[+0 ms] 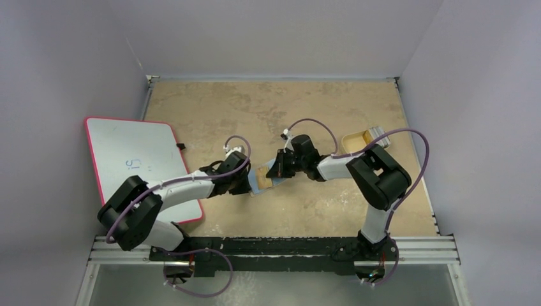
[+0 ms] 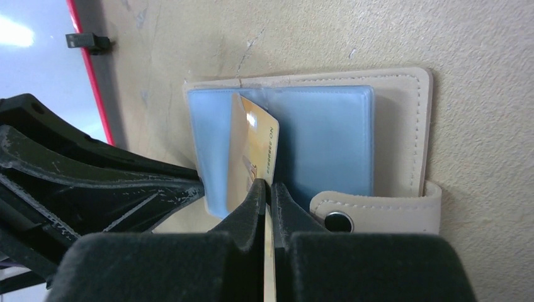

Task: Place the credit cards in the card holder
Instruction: Insert the credit card into the card holder.

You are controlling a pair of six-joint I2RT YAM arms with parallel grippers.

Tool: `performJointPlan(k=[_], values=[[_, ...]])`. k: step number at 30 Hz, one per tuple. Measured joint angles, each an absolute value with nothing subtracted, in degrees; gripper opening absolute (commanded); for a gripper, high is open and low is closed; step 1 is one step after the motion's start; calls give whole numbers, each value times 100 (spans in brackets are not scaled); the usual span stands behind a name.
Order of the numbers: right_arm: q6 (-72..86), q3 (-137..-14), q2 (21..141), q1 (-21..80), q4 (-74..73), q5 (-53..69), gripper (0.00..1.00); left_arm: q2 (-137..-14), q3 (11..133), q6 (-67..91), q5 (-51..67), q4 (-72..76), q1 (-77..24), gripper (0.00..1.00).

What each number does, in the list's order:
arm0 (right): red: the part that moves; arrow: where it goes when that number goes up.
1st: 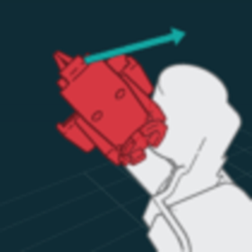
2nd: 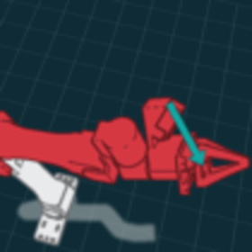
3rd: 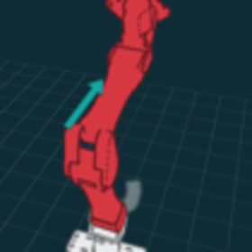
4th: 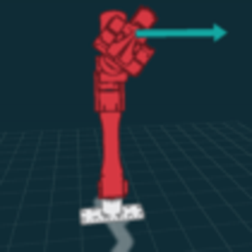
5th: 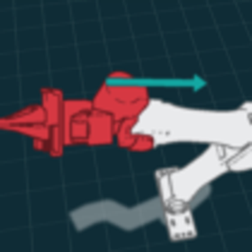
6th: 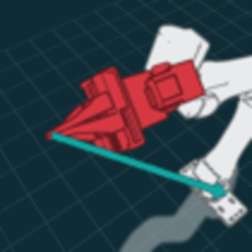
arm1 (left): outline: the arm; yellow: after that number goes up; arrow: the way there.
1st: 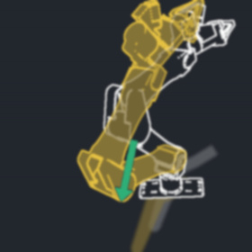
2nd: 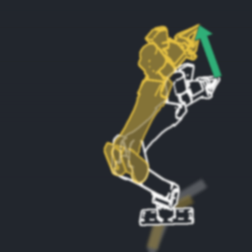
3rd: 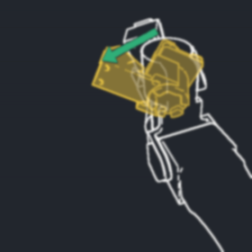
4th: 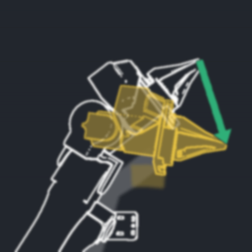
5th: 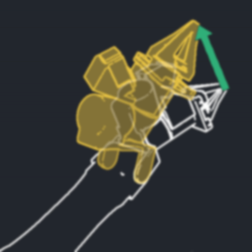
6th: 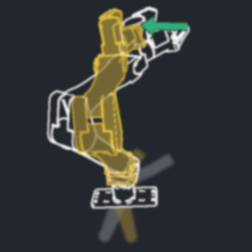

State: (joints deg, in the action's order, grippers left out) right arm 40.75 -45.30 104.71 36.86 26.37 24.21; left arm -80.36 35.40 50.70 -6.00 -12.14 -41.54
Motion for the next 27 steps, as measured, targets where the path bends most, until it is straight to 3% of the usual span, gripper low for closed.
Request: performJointPlan(k=[9,15,22,27], values=[[3699,-4707,10333,3653,1944,2464,0,-8318,3874,4858,-851,-1441,-4073,15],[3577,-4700,10322,3605,1820,2547,0,-8425,3872,4840,-384,-1144,-3258,18],[3437,-4875,10398,3597,1586,2571,0,-8700,4005,4842,-126,-810,-3162,17],[3452,-4901,10398,3594,1531,2567,21,-8759,4021,4842,-25,-685,-3151,17]])
